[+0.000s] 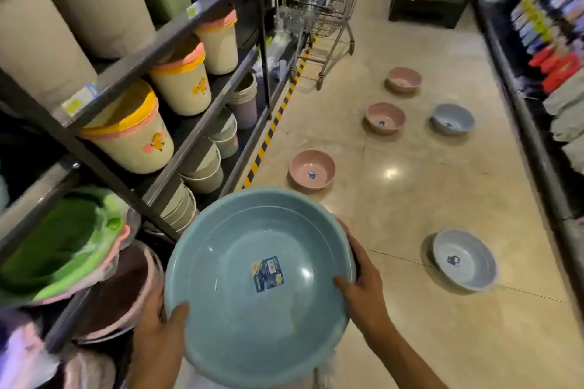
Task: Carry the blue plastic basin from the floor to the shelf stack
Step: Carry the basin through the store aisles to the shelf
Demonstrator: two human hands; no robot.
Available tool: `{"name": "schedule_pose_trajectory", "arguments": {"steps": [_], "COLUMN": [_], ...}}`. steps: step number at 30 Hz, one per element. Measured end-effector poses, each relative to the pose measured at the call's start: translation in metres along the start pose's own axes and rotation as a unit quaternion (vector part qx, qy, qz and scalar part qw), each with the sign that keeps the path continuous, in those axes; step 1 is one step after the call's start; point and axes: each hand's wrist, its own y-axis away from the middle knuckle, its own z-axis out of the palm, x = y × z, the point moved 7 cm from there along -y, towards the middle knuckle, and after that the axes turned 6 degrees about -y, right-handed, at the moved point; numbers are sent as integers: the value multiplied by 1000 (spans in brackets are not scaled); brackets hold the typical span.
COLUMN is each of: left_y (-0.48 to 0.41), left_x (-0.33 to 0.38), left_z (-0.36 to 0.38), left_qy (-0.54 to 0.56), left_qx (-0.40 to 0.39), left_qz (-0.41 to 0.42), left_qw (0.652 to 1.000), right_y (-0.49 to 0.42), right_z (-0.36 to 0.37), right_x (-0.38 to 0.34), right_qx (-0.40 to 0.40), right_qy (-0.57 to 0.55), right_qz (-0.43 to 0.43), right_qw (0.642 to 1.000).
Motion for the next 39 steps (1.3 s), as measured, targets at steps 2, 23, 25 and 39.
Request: {"name": "schedule_pose_trajectory", "arguments": {"steps": [2, 23, 25, 39], "left_y": [3, -119, -141, -278], "left_x": [28, 126, 122, 28], "left_z": [25, 280, 301, 451], "left_qy": [11, -42, -50, -132], "left_qx": [-6, -170, -189, -241], "left_qz": [9, -34, -51, -124], "left_qw": [1000, 984, 979, 954], "right_y": [-11, -178, -192, -315], "right_z": [-23, -137, -136, -135], "right_x": [-11, 69, 83, 244], "right_qx": [9, 174, 193, 221], "right_qy": [-1, -12, -14, -25], "right_qz": [-8, 150, 179, 283], "right_qw": [1000, 973, 965, 933]}}
